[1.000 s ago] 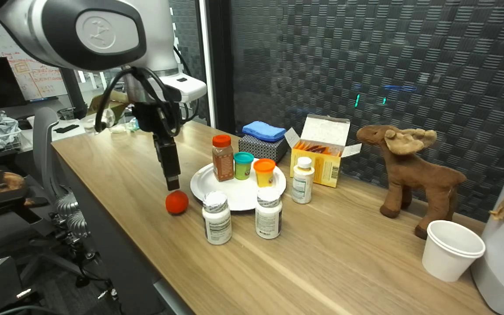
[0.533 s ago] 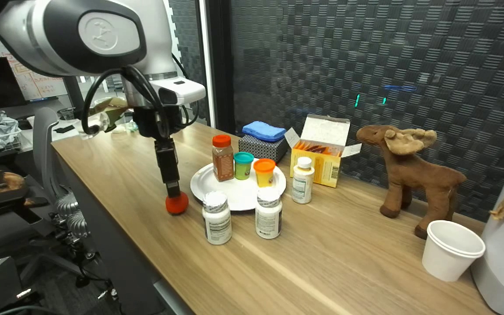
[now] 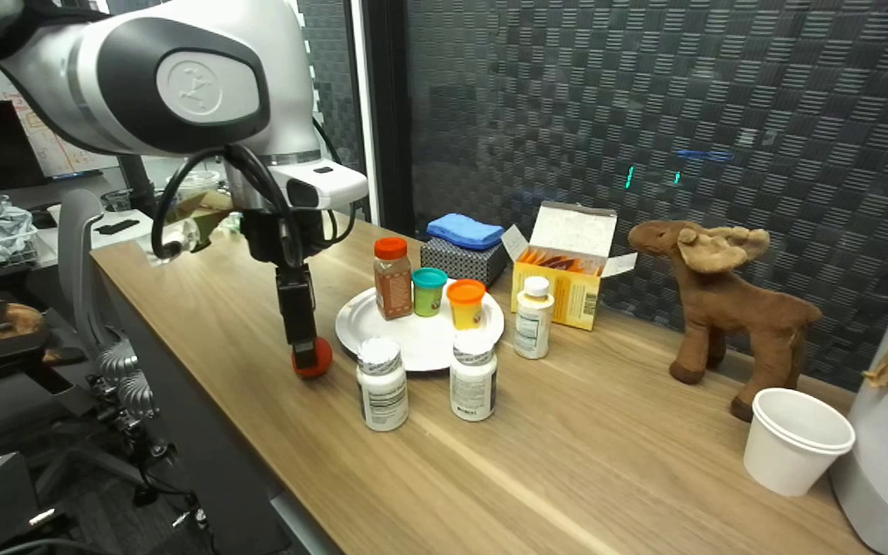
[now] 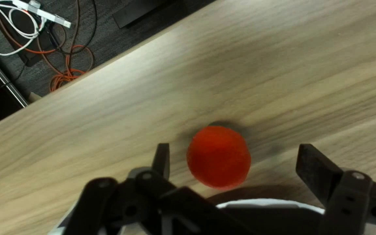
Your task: Put the bottles on the tray
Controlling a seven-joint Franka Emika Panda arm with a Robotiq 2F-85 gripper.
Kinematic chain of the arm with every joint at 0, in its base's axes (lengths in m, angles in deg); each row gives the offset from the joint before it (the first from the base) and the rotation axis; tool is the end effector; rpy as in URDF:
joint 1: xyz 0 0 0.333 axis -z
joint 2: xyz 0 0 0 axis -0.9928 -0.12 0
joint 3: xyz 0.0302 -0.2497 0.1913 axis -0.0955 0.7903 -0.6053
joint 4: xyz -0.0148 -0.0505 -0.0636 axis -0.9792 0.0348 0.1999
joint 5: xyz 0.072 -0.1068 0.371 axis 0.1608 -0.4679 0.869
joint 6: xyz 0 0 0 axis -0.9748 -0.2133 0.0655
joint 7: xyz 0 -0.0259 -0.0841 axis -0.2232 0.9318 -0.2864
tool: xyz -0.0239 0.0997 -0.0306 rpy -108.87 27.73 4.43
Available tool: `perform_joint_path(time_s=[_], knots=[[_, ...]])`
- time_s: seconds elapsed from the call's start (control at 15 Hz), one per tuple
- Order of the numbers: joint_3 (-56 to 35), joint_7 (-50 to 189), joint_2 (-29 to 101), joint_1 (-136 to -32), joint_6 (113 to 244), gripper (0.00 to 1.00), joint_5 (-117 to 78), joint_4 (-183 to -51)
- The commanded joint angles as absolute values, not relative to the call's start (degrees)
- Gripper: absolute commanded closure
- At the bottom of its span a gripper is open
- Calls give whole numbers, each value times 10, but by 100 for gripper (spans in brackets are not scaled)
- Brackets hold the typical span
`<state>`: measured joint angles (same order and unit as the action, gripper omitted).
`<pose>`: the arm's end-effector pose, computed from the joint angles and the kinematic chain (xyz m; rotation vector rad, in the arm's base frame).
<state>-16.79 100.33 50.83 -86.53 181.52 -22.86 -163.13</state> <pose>0.4799 0.0469 0.2896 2.9820 -0.6548 -0.0366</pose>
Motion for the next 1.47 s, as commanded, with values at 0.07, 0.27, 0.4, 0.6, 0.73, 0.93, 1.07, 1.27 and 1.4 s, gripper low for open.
perform_joint_path(time_s=[0.07,0.27,0.4,0.6,0.73,0.93,1.07,1.27,1.4], knots=[[-163,1005,496,-864,1808,27,-229,-1616],[-162,999,497,-865,1806,51,-219,-1619],[-163,1003,506,-866,1805,67,-216,-1626],[-164,1007,530,-867,1807,74,-216,-1641],[-162,1023,555,-866,1811,74,-233,-1652],[-157,1033,559,-853,1817,74,-255,-1628],[-152,1020,546,-842,1835,74,-255,-1603],[-144,995,509,-830,1878,74,-239,-1562],[-140,981,486,-827,1898,74,-235,-1540]])
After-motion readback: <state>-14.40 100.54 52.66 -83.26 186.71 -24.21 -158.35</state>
